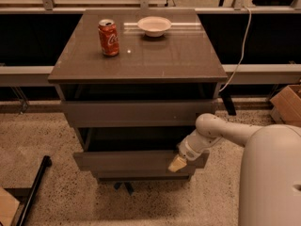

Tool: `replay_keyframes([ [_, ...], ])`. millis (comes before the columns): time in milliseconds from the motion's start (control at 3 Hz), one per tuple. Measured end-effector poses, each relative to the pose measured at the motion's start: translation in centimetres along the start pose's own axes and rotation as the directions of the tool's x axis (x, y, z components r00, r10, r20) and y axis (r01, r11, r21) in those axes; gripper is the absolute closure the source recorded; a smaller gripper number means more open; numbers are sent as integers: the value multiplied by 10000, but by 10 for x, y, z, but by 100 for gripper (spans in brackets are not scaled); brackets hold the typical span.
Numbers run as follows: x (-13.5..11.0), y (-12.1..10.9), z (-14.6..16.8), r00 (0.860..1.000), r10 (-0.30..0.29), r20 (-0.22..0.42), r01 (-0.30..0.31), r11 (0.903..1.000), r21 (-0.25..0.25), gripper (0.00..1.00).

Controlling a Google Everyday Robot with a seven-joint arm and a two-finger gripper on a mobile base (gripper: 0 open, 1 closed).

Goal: Open middle drawer

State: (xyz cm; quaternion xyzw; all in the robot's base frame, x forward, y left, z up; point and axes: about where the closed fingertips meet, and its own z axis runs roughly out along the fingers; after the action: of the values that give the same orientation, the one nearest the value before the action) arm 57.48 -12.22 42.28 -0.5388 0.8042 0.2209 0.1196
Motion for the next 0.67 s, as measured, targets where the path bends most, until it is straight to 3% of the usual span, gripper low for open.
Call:
replay_keyframes([
  [667, -1, 1, -3, 10000, 0, 0, 0, 10000, -1, 96],
])
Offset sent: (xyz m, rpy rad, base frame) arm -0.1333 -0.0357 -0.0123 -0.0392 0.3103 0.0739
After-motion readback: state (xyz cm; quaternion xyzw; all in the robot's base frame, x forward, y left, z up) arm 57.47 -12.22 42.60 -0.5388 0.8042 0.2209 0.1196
